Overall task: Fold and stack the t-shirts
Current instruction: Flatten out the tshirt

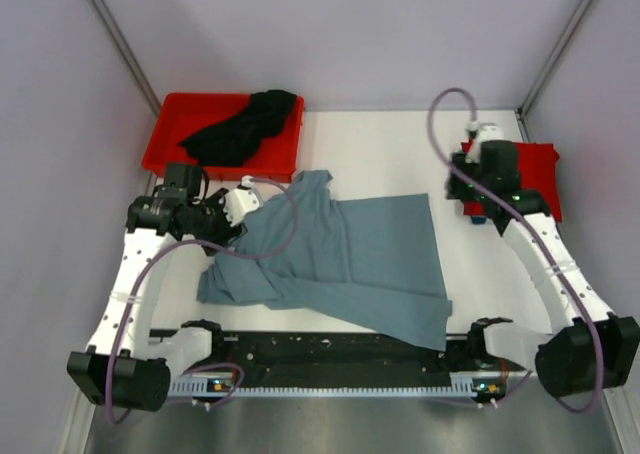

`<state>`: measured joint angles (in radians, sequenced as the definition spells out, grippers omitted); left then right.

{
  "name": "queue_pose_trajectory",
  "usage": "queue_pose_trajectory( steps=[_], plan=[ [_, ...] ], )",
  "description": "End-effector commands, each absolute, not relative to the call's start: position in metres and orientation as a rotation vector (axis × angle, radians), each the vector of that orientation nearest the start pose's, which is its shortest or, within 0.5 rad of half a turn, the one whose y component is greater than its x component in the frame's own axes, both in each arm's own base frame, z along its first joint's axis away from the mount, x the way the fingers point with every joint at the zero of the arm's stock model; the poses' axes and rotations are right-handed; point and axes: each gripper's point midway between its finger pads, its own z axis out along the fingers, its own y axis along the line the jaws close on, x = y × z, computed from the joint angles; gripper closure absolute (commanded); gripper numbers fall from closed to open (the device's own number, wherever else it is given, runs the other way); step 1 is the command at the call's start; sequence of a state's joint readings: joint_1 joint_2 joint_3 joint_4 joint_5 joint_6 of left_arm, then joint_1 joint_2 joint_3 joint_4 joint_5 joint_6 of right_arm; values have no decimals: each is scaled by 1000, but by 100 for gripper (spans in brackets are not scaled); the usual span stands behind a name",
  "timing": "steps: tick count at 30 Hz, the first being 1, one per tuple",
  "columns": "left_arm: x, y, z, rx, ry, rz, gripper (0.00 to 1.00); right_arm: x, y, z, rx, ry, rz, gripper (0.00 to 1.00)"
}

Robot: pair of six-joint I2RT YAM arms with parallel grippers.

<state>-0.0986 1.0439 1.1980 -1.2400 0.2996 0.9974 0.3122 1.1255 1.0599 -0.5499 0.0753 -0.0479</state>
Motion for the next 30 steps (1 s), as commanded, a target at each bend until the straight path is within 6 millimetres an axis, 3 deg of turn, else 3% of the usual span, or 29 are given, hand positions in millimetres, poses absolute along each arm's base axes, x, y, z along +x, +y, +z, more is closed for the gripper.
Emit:
queue_pose_trajectory(
  steps=[1,2,5,6,9,13,21,27,30],
  plan=[
    [263,-53,198,1126,2178,-115,39,329,4,176,683,2154,253,63],
    [270,-53,195,1106,2176,-112,39,324,-21,166,825,2108,248,71],
    [293,-51,182,1040,2182,-76,39,303,-63,132,1099,2005,166,100],
    [297,-47,174,1017,2208,-60,39,291,-76,118,1189,1982,102,100],
    [313,-40,155,965,2262,-15,39,273,-103,98,1374,1882,-5,100],
    [324,-34,122,953,2349,1,40,273,-124,71,1535,1833,-77,100],
    [334,-19,75,944,2467,53,40,333,-136,21,1659,1984,-41,100],
    [336,-18,56,978,2534,34,41,409,-155,26,1661,1963,49,100],
    [338,-24,56,992,2550,-15,40,440,-156,13,1715,1972,91,100]
  ],
)
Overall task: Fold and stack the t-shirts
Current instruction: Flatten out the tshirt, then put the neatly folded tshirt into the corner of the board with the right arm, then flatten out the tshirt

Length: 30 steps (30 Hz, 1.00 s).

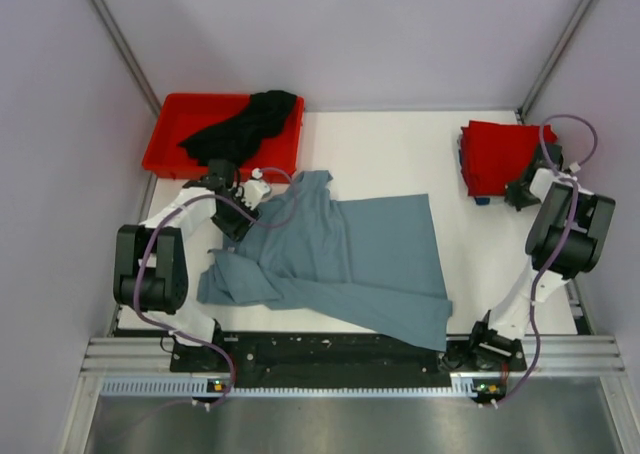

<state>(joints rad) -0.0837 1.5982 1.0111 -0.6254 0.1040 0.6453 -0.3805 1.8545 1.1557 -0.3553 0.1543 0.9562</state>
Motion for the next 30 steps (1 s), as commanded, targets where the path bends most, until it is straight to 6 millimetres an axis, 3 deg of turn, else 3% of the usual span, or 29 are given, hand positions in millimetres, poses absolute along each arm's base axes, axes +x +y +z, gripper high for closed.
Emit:
queue_pose_trajectory(
  steps=[1,5,7,9,11,13,14,15,16,17,18,21,26,30],
  plan=[
    [339,-26,58,994,2550,-35,40,449,-158,12,1733,1955,94,100],
    [342,-28,64,990,2577,-63,40,500,-144,15,1723,1921,175,100],
    [345,-28,70,986,2577,-62,41,528,-135,26,1656,1935,209,100],
    [345,-29,78,981,2567,-80,40,538,-129,35,1590,1971,195,100],
    [345,-27,86,958,2565,-98,40,529,-131,47,1540,1985,147,100],
    [348,-22,90,921,2573,-102,40,506,-133,57,1504,1999,75,100],
    [349,-20,89,907,2581,-108,39,493,-134,59,1477,2011,43,94],
    [352,-17,88,888,2590,-114,39,477,-130,59,1415,2048,30,79],
    [355,-14,84,874,2602,-119,39,473,-125,70,1325,2063,56,68],
    [359,-15,81,872,2603,-124,39,468,-118,75,1221,2096,82,63],
    [364,-15,78,871,2603,-127,39,466,-108,90,1116,2113,124,59],
    [377,-26,70,890,2577,-203,38,451,-62,98,805,2265,219,52],
    [394,-23,56,908,2575,-183,37,437,27,77,385,2466,396,37],
    [394,-18,36,952,2601,-162,37,447,69,59,198,2554,407,35]
  ],
)
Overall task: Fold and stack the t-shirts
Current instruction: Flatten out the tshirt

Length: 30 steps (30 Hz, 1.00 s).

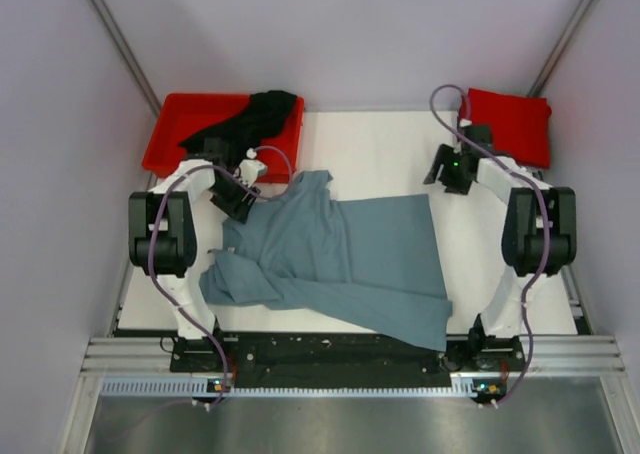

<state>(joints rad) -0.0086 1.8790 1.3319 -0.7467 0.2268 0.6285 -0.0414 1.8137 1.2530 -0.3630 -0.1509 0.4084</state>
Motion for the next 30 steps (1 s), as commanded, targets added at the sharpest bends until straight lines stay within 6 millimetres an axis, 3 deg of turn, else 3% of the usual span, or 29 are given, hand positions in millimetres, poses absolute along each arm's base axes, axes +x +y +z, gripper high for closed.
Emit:
queue_pose_trajectory(
  steps=[1,5,6,8,9,11,14,15,18,23,27,30],
  plan=[
    [394,-18,33,955,2606,-162,37,449,80,55,163,2564,424,34],
    [393,-18,21,958,2629,-184,41,446,113,39,51,2612,474,34],
    [393,-20,21,958,2624,-195,46,443,117,35,37,2625,491,34],
    [392,-25,20,992,2616,-244,67,438,121,30,37,2644,521,35],
    [387,-30,20,1005,2621,-296,81,436,119,28,39,2648,521,40],
    [385,-35,23,1014,2619,-344,100,433,118,29,45,2647,523,61],
    [384,-40,30,1030,2591,-373,100,432,111,37,96,2631,574,97],
    [384,-40,32,1030,2587,-374,100,432,107,40,122,2620,590,100],
    [387,-45,49,1048,2536,-350,100,433,77,54,245,2562,571,100],
    [392,-81,81,1217,2386,-278,100,424,-6,86,489,2411,456,100],
    [406,-110,109,1288,2280,-217,100,417,-43,102,577,2337,411,100],
    [430,-115,145,1235,2226,-153,100,415,-63,116,627,2288,377,100]
  ],
)
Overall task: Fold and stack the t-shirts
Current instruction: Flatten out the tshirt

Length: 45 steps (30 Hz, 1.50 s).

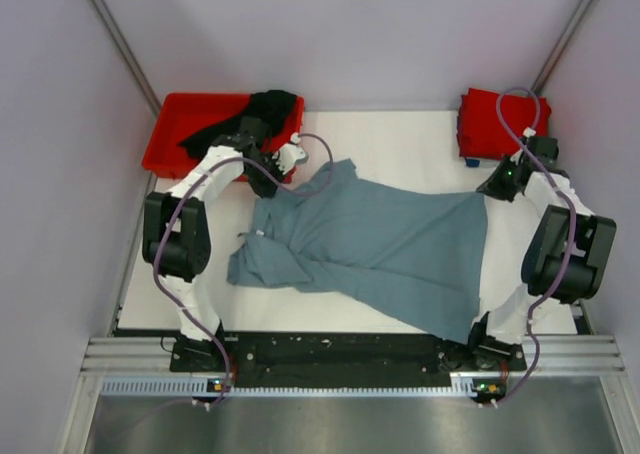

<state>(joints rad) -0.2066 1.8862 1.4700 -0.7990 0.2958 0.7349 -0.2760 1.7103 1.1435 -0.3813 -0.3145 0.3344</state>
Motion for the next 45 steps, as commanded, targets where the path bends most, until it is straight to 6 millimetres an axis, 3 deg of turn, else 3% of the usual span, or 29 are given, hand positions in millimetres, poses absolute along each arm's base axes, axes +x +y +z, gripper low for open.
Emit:
queue_pose_trajectory(
  steps=[1,8,13,17,19,23,28,33,37,42,45],
  plan=[
    [437,-114,160,1215,2208,-123,100,415,-68,122,631,2271,361,100],
    [443,-99,242,1163,2073,57,100,411,-86,165,585,2204,235,100],
    [431,-82,307,1108,1984,183,100,400,-92,218,539,2088,169,100],
    [417,-74,360,1070,1913,243,100,391,-81,284,415,1951,179,100],
    [408,-68,390,1043,1862,284,100,382,-70,331,337,1853,197,100],
    [383,-57,440,1005,1768,354,100,353,-51,401,229,1693,212,100],
    [347,-39,467,956,1730,427,100,306,-31,462,135,1534,184,100],
    [307,-20,510,866,1637,513,100,258,-13,507,66,1420,150,100],
    [283,-11,527,839,1589,547,100,228,-5,534,48,1350,122,100],
    [271,-6,534,822,1565,569,100,221,-4,544,49,1330,112,100],
    [287,-11,529,839,1565,570,100,244,-12,539,62,1372,124,100]
  ],
)
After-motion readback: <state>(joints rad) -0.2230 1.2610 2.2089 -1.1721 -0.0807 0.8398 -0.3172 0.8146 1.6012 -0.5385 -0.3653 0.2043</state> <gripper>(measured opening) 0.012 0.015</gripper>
